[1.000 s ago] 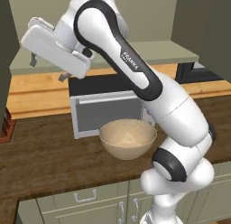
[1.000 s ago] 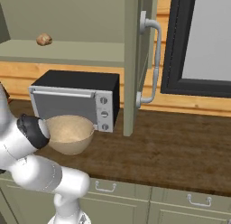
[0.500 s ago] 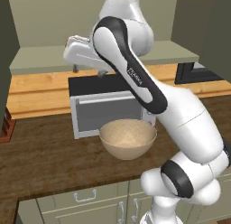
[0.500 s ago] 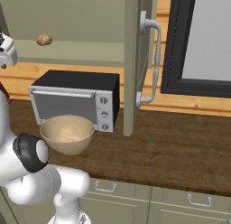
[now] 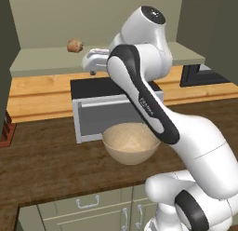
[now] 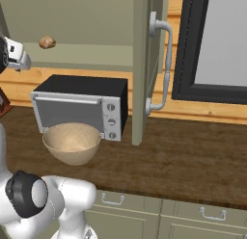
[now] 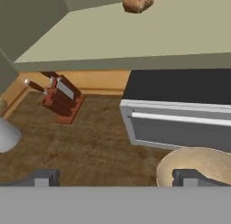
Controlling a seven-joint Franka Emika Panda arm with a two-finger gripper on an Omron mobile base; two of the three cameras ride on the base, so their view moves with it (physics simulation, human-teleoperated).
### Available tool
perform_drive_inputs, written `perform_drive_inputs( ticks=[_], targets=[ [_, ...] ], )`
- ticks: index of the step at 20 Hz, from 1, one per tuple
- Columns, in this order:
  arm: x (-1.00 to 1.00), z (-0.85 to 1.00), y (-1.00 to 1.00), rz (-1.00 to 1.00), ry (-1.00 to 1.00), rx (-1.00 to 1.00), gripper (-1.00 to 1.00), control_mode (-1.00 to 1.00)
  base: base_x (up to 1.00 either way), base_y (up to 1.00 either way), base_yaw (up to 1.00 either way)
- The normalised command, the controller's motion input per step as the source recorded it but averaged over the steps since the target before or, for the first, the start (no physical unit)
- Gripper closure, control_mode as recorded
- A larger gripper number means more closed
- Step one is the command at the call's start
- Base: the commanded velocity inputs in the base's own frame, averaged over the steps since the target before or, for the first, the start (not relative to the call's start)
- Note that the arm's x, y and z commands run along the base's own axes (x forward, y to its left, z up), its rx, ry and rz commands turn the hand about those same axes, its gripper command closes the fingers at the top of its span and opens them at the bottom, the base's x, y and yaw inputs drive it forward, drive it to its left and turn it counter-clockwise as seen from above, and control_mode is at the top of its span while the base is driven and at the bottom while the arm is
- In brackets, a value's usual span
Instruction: Open the cabinet, pick up the bread from the cabinet and place it in the basket. Then move the basket to the dining counter.
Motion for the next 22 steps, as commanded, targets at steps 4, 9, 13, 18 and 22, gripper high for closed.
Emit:
perform_drive_inputs(
  ticks=[4,9,13,18,22],
  targets=[
    [0.51,0.4,-0.01,0.0,0.02,-0.05,-1.0,-1.0,0.0,0.0,0.0],
    [0.66,0.13,-0.01,0.0,0.0,-0.08,-1.0,-1.0,0.0,0.0,0.0],
    [0.58,0.0,0.0,0.0,-0.08,-0.17,-1.0,-1.0,0.0,0.0,0.0],
    [0.71,-0.01,0.0,0.02,-0.08,-0.06,-1.0,-1.0,0.0,0.0,0.0],
    [0.49,0.0,0.0,0.02,0.0,0.0,-1.0,-1.0,0.0,0.0,0.0]
  ],
)
